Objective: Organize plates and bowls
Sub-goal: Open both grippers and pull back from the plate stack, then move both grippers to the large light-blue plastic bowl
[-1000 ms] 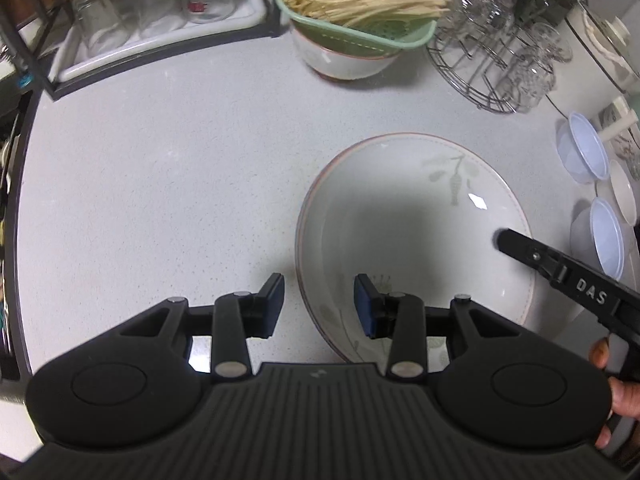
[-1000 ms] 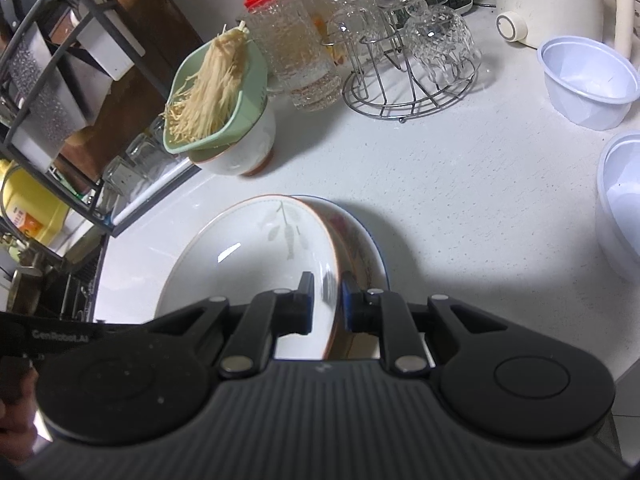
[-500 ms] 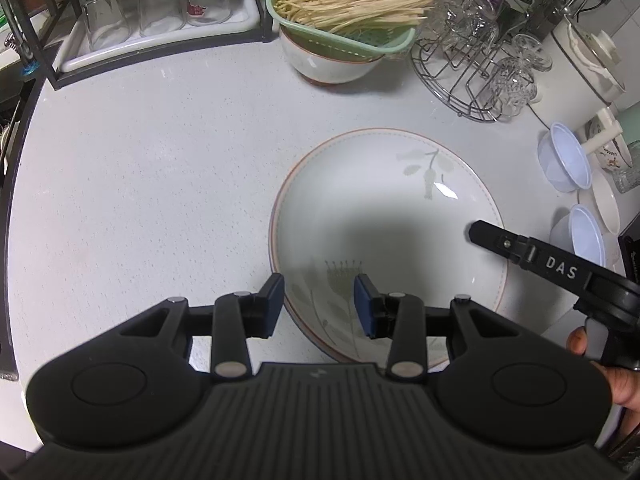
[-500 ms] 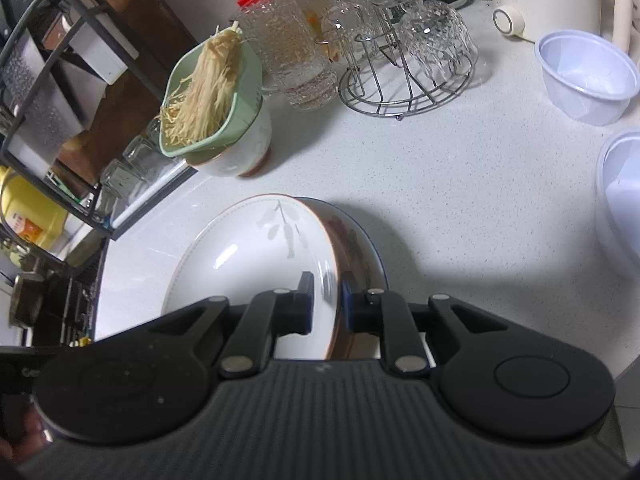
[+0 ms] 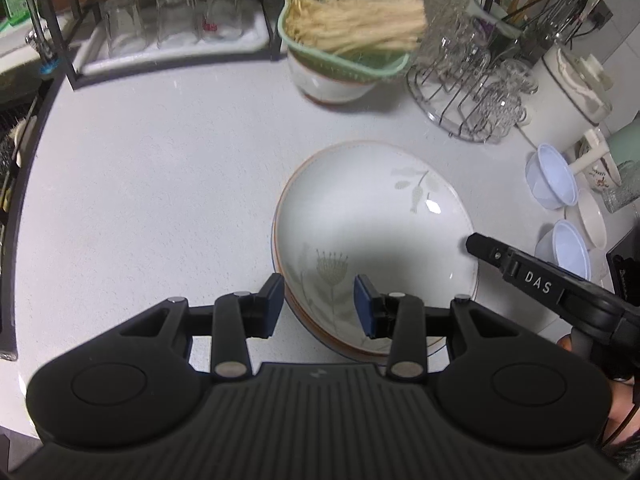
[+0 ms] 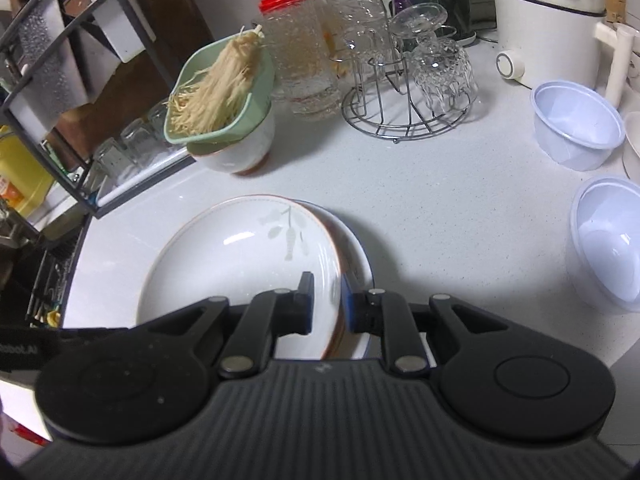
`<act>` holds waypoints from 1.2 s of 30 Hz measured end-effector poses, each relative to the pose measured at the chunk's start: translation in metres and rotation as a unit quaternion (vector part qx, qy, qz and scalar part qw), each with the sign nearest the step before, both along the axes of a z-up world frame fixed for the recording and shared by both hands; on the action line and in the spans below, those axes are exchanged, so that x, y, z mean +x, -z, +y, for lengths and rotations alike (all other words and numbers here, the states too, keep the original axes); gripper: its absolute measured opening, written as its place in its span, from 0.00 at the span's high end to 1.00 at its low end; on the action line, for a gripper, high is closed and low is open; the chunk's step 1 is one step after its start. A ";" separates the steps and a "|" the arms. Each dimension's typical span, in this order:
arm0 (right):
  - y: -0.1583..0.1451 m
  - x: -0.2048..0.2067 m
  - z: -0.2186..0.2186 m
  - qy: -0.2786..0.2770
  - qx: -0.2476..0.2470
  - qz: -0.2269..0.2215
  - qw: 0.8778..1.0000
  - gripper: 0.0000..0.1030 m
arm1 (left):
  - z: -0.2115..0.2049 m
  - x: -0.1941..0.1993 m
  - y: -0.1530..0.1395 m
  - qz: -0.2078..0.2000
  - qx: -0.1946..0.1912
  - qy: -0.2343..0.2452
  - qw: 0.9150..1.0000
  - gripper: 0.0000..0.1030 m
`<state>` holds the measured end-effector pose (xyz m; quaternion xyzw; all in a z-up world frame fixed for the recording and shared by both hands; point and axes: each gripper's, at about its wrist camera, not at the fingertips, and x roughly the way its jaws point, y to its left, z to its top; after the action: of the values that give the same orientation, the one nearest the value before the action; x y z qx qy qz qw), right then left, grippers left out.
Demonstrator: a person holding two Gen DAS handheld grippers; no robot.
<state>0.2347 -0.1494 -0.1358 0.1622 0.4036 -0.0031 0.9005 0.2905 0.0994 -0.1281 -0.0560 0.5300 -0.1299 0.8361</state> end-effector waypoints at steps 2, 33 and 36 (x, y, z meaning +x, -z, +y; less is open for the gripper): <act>-0.005 -0.002 -0.001 -0.002 0.001 -0.005 1.000 0.82 | 0.000 -0.004 -0.009 -0.012 0.003 -0.003 1.000 0.57; -0.110 -0.086 -0.008 0.041 -0.013 -0.103 0.994 0.82 | -0.030 -0.047 -0.089 -0.120 -0.013 0.068 0.990 0.57; -0.109 -0.086 -0.010 0.058 -0.018 -0.104 0.993 0.82 | -0.037 -0.037 -0.084 -0.120 -0.012 0.081 0.989 0.57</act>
<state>0.1488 -0.1596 -0.0271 0.1683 0.2975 -0.0458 0.9386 0.2531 0.0628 -0.0438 -0.0063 0.4269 -0.2094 0.8797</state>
